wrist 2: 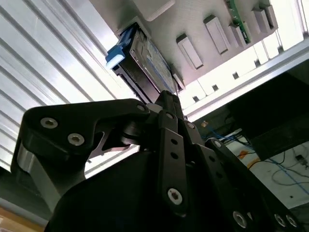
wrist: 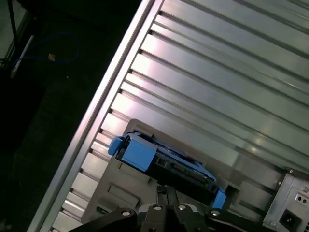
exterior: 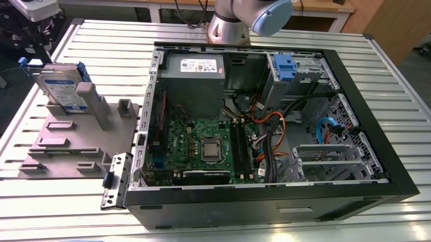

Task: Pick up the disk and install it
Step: 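Pick up the disk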

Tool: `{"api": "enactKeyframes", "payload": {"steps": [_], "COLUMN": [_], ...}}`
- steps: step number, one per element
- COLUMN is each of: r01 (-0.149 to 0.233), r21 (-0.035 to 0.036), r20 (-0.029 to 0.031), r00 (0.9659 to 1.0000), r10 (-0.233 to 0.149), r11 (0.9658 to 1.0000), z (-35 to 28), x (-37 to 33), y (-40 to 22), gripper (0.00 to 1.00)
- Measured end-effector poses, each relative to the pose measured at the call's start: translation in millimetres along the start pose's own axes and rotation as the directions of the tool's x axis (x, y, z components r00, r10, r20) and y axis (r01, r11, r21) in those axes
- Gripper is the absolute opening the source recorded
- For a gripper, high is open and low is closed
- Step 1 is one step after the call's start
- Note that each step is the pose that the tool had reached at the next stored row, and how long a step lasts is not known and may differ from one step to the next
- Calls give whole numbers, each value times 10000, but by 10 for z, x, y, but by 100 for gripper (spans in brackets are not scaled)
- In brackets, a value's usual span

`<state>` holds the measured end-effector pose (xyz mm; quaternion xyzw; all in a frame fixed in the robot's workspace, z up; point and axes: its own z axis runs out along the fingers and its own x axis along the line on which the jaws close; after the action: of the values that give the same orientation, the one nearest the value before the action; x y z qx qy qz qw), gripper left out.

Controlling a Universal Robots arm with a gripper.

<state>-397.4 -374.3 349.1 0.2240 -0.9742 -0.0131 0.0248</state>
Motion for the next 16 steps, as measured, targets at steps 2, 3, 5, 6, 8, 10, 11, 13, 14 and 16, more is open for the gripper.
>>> {"api": "enactKeyframes", "payload": {"steps": [2,3,5,6,8,10,11,13,14,16], "r01": [350,523,878,1056,1408,1779,1955,2305,2481,2838], "r21": [15,22,36,43,56,70,76,88,94,106], "r20": [-13,-19,-33,-41,-55,-72,-79,-95,-104,-121], "r00": [9994,9986,9961,9944,9900,9840,9807,9730,9687,9589], "r10": [-350,-523,-877,-1055,-1408,-1779,-1954,-2305,-2480,-2836], "r11": [9994,9986,9961,9944,9900,9840,9807,9730,9687,9588], "z": [1,1,2,2,3,4,5,6,6,8], "x": [0,0,0,0,0,0,0,0,0,0], "y": [0,0,0,0,0,0,0,0,0,0], "gripper": [11,11,11,11,11,11,11,11,11,11]}}
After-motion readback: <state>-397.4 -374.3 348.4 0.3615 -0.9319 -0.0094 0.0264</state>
